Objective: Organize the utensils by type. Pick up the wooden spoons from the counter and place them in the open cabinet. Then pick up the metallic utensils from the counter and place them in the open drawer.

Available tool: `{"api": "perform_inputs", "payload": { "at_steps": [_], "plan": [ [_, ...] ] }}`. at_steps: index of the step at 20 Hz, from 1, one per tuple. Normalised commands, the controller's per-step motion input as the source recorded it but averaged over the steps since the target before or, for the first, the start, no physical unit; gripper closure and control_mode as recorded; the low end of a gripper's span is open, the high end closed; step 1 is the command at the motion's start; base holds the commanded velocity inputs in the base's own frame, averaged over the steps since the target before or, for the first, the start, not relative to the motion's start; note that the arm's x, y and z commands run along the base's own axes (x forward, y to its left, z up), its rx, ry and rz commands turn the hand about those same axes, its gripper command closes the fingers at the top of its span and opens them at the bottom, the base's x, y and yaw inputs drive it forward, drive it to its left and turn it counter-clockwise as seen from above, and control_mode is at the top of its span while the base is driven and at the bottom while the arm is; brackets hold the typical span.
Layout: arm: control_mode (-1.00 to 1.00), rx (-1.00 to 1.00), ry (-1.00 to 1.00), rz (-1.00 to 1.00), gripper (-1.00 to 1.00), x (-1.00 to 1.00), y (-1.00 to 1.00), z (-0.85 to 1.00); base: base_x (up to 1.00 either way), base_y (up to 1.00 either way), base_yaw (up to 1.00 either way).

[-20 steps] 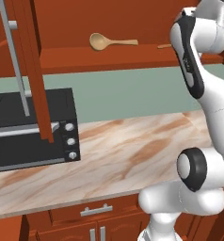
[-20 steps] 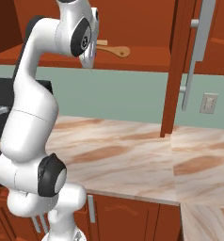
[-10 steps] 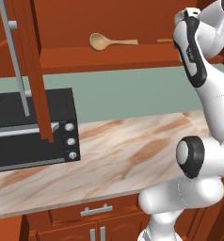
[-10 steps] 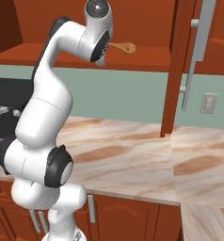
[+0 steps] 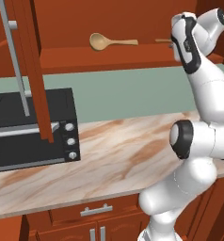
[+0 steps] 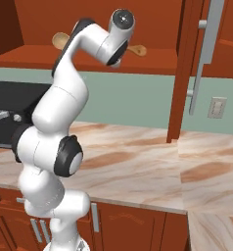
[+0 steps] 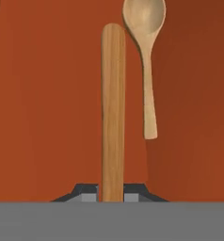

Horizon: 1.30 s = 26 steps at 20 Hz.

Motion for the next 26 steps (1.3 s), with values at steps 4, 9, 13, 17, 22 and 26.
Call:
{"api": "perform_inputs", "payload": {
  "at_steps": [4, 9, 13, 17, 22, 26],
  "plan": [
    [-1.0, 0.04, 0.0, 0.07, 1.0, 0.58, -0.07, 0.0, 0.0, 0.0, 0.0],
    [-1.0, 0.02, 0.0, 0.06, 1.0, 0.56, -0.03, 0.0, 0.0, 0.0, 0.0],
    [-1.0, 0.0, 0.0, 0.04, 1.0, 0.5, 0.0, 0.0, 0.0, 0.0, 0.0],
    [-1.0, 0.0, 0.0, 0.01, 1.0, 0.37, 0.0, -0.02, 0.0, 0.0, 0.0],
    [-1.0, 0.0, 0.0, 0.0, -1.0, 0.3, 0.0, -0.14, 0.0, 0.0, 0.0],
    [-1.0, 0.0, 0.0, 0.0, -1.0, 0.3, 0.0, -0.25, 0.0, 0.0, 0.0]
  ]
}}
